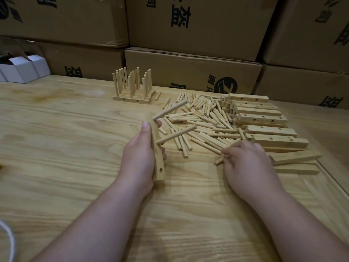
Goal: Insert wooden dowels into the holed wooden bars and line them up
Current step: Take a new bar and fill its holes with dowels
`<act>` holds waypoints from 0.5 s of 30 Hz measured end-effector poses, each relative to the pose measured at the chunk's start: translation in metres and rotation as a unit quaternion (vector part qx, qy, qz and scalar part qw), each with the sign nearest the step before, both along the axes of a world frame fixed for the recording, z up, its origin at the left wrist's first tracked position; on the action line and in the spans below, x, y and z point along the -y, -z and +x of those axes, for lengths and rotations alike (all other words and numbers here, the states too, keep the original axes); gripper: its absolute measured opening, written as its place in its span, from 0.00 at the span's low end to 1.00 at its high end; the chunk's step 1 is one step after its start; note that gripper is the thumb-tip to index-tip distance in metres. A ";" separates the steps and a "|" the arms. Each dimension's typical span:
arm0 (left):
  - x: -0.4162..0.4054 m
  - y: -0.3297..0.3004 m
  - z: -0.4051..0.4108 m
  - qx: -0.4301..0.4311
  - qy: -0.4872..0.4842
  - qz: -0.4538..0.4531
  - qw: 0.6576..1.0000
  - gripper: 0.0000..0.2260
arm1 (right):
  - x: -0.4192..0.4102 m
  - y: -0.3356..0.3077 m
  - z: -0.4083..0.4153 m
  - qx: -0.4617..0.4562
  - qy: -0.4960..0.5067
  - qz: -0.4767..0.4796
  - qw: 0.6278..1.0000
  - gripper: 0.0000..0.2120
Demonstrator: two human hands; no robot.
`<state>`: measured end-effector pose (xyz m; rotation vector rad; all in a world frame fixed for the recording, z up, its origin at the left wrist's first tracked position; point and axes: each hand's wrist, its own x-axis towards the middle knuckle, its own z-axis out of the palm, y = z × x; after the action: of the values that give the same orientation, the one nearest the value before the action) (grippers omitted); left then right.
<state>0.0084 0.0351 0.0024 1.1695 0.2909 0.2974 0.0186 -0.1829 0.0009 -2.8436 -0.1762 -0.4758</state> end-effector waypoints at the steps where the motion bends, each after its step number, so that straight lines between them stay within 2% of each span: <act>1: 0.000 -0.001 0.000 0.001 0.002 -0.005 1.000 0.18 | 0.001 -0.001 0.000 -0.009 0.014 -0.024 1.000 0.10; 4: 0.000 -0.002 -0.001 0.002 0.020 -0.025 0.999 0.18 | -0.005 -0.004 -0.004 -0.012 -0.013 -0.031 0.999 0.04; 6: 0.000 -0.003 -0.001 0.003 0.030 -0.038 0.999 0.19 | -0.014 -0.007 -0.010 0.014 -0.085 0.049 0.995 0.01; 8: 0.000 -0.003 -0.001 0.008 0.033 -0.051 0.998 0.19 | -0.023 -0.010 -0.019 0.038 -0.164 0.145 0.975 0.03; 11: 0.001 -0.002 -0.001 0.008 0.030 -0.037 0.999 0.19 | -0.036 -0.007 -0.034 0.057 -0.268 0.169 0.947 0.07; 15: 0.003 -0.001 -0.001 0.013 0.023 -0.032 0.999 0.18 | -0.043 -0.002 -0.035 0.033 -0.320 0.178 0.930 0.08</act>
<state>0.0071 0.0325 0.0032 1.1077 0.2480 0.2608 -0.0164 -0.1395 0.0024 -2.2400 -0.8935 -0.4022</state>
